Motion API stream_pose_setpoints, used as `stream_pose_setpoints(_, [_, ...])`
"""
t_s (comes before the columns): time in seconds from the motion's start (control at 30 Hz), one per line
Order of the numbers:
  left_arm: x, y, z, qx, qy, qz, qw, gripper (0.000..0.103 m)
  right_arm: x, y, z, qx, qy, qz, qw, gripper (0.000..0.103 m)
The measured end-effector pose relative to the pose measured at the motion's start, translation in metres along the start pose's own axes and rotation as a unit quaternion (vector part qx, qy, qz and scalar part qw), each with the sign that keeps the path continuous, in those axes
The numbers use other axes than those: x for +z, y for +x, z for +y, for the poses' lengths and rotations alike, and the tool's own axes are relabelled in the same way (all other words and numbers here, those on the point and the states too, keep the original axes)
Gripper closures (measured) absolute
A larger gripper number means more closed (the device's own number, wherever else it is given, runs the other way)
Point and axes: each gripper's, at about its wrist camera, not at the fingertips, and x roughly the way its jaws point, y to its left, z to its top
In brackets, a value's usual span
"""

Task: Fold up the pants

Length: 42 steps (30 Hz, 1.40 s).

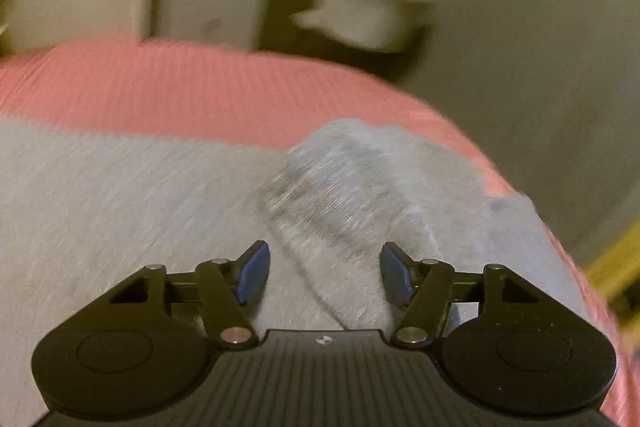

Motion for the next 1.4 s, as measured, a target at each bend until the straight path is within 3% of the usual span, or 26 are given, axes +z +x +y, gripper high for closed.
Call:
stream_pose_setpoints(0.07, [0.002,-0.002,-0.004,0.006,0.019,-0.019,0.9996,0.000,-0.006,0.007,-0.008,0.000,0.074,-0.008,0.997,0.058])
stream_pose_setpoints(0.13, [0.005,-0.005,-0.008,-0.002,0.027,-0.041,0.9988,0.000,-0.010,0.013,-0.007,0.004,0.053,-0.018,0.998,0.066])
stream_pose_setpoints(0.2, [0.013,-0.003,-0.011,-0.040,0.019,-0.047,0.9979,0.000,-0.014,0.008,-0.006,0.006,0.016,-0.034,0.999,0.078])
stream_pose_setpoints(0.27, [0.022,0.004,-0.013,-0.095,0.009,-0.043,0.9945,0.000,-0.016,0.001,-0.015,0.023,0.033,-0.041,0.998,0.087])
stream_pose_setpoints(0.33, [0.042,0.017,-0.012,-0.130,-0.029,-0.026,0.9908,0.000,-0.017,0.007,-0.030,0.052,0.076,-0.035,0.995,0.088])
stream_pose_setpoints(0.4, [0.063,0.033,-0.014,-0.116,-0.053,-0.011,0.9918,0.000,-0.015,0.014,-0.041,0.073,0.103,-0.027,0.992,0.088])
stream_pose_setpoints(0.53, [0.099,0.060,-0.035,-0.061,-0.017,0.008,0.9980,0.000,-0.015,0.023,-0.053,0.100,0.132,-0.012,0.986,0.088])
stream_pose_setpoints(0.73, [0.111,0.086,-0.058,-0.092,0.006,0.043,0.9948,0.000,-0.019,0.027,-0.065,0.132,0.162,-0.010,0.978,0.088])
stream_pose_setpoints(0.77, [0.111,0.089,-0.060,-0.091,0.007,0.044,0.9948,0.003,-0.021,0.025,-0.067,0.135,0.162,-0.010,0.977,0.088])
stream_pose_setpoints(0.8, [0.111,0.094,-0.061,-0.094,0.010,0.049,0.9943,0.013,-0.021,0.025,-0.067,0.136,0.161,-0.010,0.977,0.088])
stream_pose_setpoints(0.87, [0.112,0.102,-0.060,-0.106,0.007,0.063,0.9924,0.044,-0.022,0.022,-0.068,0.137,0.165,-0.011,0.977,0.088])
stream_pose_setpoints(0.93, [0.111,0.110,-0.057,-0.116,0.005,0.076,0.9904,0.045,-0.022,0.022,-0.068,0.138,0.167,-0.010,0.976,0.088])
stream_pose_setpoints(0.97, [0.111,0.114,-0.056,-0.114,0.008,0.082,0.9900,0.052,-0.022,0.023,-0.069,0.139,0.171,-0.010,0.975,0.088])
stream_pose_setpoints(1.0, [0.110,0.117,-0.056,-0.110,0.013,0.087,0.9900,0.068,-0.021,0.023,-0.070,0.140,0.176,-0.009,0.974,0.088])
stream_pose_setpoints(1.07, [0.110,0.118,-0.050,-0.114,0.011,0.090,0.9893,0.081,-0.021,0.023,-0.074,0.144,0.191,-0.007,0.971,0.092])
stream_pose_setpoints(1.17, [0.108,0.103,-0.032,-0.144,-0.016,0.079,0.9863,0.086,-0.022,0.025,-0.091,0.166,0.243,-0.003,0.956,0.094])
stream_pose_setpoints(1.3, [0.102,0.059,-0.010,-0.162,0.003,0.041,0.9860,0.090,-0.026,0.021,-0.130,0.197,0.340,-0.027,0.919,0.095])
stream_pose_setpoints(1.4, [0.094,0.011,0.015,-0.186,-0.013,0.004,0.9825,0.096,-0.027,0.001,-0.168,0.208,0.398,-0.072,0.891,0.095])
